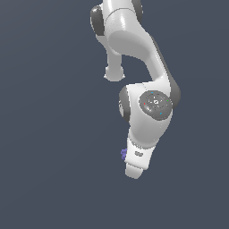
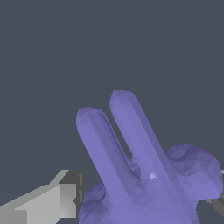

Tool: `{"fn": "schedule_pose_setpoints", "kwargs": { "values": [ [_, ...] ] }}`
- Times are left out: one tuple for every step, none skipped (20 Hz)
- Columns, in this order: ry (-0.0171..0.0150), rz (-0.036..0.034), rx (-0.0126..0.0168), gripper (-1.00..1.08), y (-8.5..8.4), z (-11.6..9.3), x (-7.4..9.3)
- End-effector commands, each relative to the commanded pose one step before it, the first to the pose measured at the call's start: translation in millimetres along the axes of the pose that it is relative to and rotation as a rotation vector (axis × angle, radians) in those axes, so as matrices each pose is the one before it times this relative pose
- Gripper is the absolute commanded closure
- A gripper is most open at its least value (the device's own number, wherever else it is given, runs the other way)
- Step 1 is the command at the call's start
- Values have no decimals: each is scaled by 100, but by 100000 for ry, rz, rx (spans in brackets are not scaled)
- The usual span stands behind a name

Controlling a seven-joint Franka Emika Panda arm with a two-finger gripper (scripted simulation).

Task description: Pick up the object and move it to a goal position.

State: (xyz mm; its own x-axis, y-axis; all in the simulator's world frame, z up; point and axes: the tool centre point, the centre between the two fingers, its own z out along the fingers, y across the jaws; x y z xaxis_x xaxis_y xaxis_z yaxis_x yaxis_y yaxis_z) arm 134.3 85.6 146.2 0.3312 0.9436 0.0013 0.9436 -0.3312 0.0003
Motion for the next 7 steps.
{"fn": "schedule_pose_setpoints", "kwargs": {
  "values": [
    [-97,9,49,108,285,-506,113],
    [0,0,0,108,78,-122,31],
    [0,0,0,108,63,-91,25],
    [0,0,0,108,49,-64,19],
    [0,0,0,108,34,-41,13],
    [0,0,0,108,20,-22,7],
    [0,0,0,108,6,-7,2]
  ]
}}
